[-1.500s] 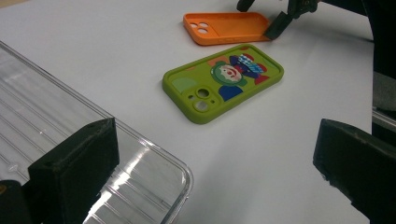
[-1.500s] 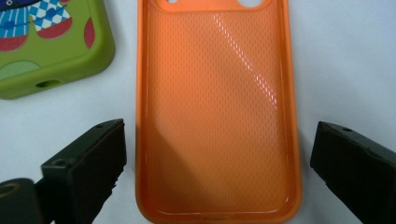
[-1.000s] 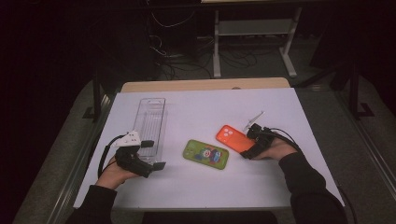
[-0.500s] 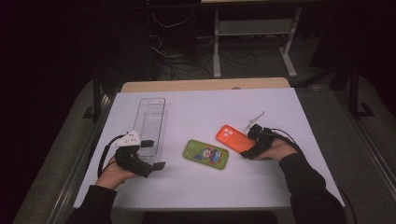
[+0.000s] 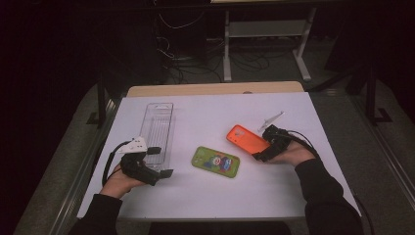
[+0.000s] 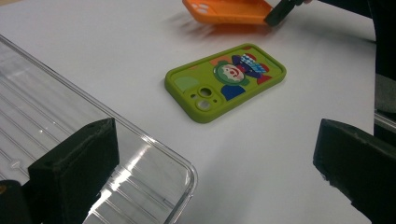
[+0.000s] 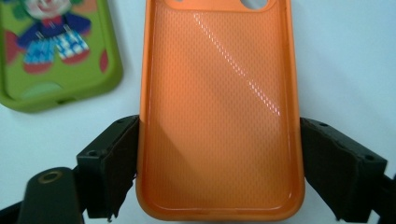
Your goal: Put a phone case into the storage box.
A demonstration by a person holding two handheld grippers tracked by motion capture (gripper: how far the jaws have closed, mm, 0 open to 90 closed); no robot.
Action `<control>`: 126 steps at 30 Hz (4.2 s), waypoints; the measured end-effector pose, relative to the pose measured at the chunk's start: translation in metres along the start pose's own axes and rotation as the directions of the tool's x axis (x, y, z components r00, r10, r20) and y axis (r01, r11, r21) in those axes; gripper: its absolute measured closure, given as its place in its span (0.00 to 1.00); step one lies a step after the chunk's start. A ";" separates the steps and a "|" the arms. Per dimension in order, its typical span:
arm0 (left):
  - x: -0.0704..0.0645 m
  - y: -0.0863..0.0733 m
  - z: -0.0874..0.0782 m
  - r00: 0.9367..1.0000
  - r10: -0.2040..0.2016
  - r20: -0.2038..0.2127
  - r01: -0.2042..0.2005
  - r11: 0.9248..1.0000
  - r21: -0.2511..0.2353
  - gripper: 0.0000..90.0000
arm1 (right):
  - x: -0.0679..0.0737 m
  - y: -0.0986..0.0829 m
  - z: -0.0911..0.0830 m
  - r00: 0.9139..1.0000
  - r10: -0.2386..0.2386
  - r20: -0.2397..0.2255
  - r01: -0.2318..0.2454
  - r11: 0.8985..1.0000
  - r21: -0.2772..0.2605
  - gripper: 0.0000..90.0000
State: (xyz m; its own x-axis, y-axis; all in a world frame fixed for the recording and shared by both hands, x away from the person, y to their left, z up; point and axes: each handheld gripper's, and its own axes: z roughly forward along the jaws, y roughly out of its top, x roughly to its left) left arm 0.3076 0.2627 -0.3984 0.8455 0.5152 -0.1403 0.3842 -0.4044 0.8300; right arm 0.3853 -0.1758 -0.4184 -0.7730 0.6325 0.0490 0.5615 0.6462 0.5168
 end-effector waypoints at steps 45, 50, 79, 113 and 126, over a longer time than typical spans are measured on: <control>0.002 0.057 0.033 0.990 0.113 0.079 -0.118 0.991 0.064 0.00 | 0.021 0.040 -0.024 0.966 -0.248 -0.078 0.244 0.968 -0.051 0.17; 0.000 0.069 0.040 0.981 0.160 0.107 -0.170 0.981 0.094 0.00 | 0.030 0.041 -0.024 0.953 -0.289 -0.095 0.285 0.957 -0.050 0.17; -0.017 0.115 0.070 0.899 0.336 0.280 -0.407 0.877 0.255 0.00 | 0.065 0.046 -0.018 0.900 -0.406 -0.160 0.402 0.914 -0.056 0.17; -0.034 0.104 0.111 0.828 0.398 0.396 -0.538 0.764 0.357 0.07 | 0.088 0.059 -0.024 0.847 -0.476 -0.236 0.461 0.879 -0.119 0.17; -0.034 0.102 0.113 0.825 0.386 0.413 -0.538 0.760 0.364 0.17 | 0.087 0.059 -0.024 0.849 -0.471 -0.239 0.454 0.882 -0.123 0.17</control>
State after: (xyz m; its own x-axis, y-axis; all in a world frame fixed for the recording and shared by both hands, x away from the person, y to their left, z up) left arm 0.3600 0.1184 -0.3696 0.9989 -0.0434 -0.0188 -0.0277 -0.8599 0.5097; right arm 0.3433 -0.0931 -0.3629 -0.9914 0.1311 0.0021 0.1076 0.8048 0.5837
